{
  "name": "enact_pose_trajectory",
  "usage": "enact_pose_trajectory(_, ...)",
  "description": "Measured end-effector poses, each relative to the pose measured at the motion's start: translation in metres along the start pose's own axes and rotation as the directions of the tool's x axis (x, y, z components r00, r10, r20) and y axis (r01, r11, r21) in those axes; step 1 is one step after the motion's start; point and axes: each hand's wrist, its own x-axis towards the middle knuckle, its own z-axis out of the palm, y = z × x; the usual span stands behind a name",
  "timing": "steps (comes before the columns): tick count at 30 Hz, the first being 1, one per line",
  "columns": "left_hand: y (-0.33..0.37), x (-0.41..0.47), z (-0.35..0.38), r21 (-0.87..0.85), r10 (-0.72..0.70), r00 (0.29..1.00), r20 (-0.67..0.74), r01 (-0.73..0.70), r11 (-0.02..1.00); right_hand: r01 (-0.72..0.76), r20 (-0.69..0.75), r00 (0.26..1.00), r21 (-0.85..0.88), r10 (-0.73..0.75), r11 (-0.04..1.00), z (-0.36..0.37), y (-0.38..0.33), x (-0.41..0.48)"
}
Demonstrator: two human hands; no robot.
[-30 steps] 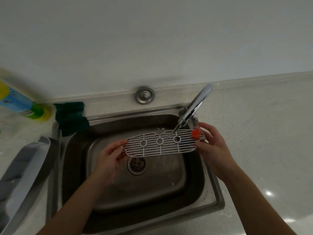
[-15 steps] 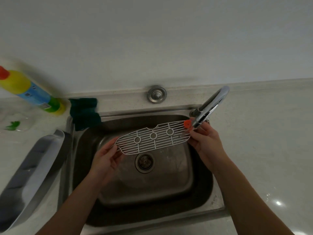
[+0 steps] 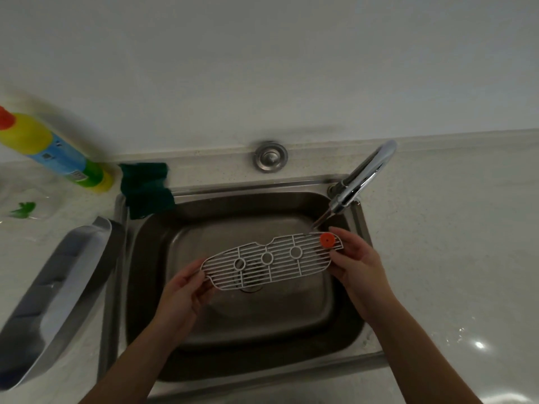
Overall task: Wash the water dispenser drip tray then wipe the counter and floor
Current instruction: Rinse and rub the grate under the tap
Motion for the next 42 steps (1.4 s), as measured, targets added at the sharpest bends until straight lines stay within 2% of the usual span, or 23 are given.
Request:
enact_pose_trajectory(4,0.020,0.013,0.041,-0.028,0.031,0.993,0.113,-0.028,0.999,0.098,-0.071,0.993,0.058,-0.094,0.993,-0.019,-0.029,0.003)
enact_pose_trajectory(9,0.035,0.026,0.116,-0.025,0.126,0.949,0.288,-0.124,0.992,0.212,-0.257,0.952,0.152,-0.168,0.965,-0.064,-0.044,-0.007)
enact_pose_trajectory(14,0.009,0.016,0.131,0.048,0.117,0.926,0.360,-0.143,0.989,0.140,-0.360,0.931,0.230,-0.050,0.963,-0.097,-0.010,-0.034)
enact_pose_trajectory(20,-0.024,0.004,0.094,0.148,0.019,0.944,0.331,-0.071,0.986,-0.023,-0.358,0.925,0.279,0.126,0.960,-0.104,0.024,-0.049)
enact_pose_trajectory(24,-0.003,0.008,0.089,0.087,0.081,0.935,0.344,-0.118,0.989,-0.042,-0.286,0.949,0.314,0.136,0.948,-0.087,0.008,-0.029)
enact_pose_trajectory(27,0.023,0.010,0.083,0.172,0.158,0.941,0.298,-0.216,0.961,-0.052,-0.222,0.967,0.305,0.124,0.951,-0.069,-0.018,-0.008)
enact_pose_trajectory(29,0.035,0.010,0.073,0.348,0.203,0.946,0.254,-0.285,0.893,-0.077,-0.178,0.977,0.230,0.119,0.970,-0.055,-0.030,0.002)
enact_pose_trajectory(31,0.042,0.011,0.059,0.507,0.249,0.941,0.232,-0.335,0.794,-0.106,-0.184,0.977,0.016,0.107,0.994,-0.042,-0.036,0.009)
enact_pose_trajectory(33,0.046,0.010,0.045,0.579,0.283,0.930,0.233,-0.367,0.729,-0.120,-0.219,0.973,-0.210,0.073,0.970,-0.030,-0.035,0.013)
enact_pose_trajectory(36,0.047,0.005,0.028,0.549,0.261,0.938,0.227,-0.344,0.762,-0.133,-0.226,0.973,-0.388,0.046,0.912,-0.013,-0.027,0.017)
enact_pose_trajectory(40,0.047,0.001,0.007,0.413,0.137,0.975,0.176,-0.200,0.888,-0.121,-0.183,0.982,-0.472,0.037,0.874,0.007,-0.013,0.020)
enact_pose_trajectory(42,0.046,0.001,-0.007,0.387,0.081,0.980,0.180,-0.147,0.910,-0.111,-0.170,0.985,-0.506,0.028,0.855,0.012,-0.010,0.023)
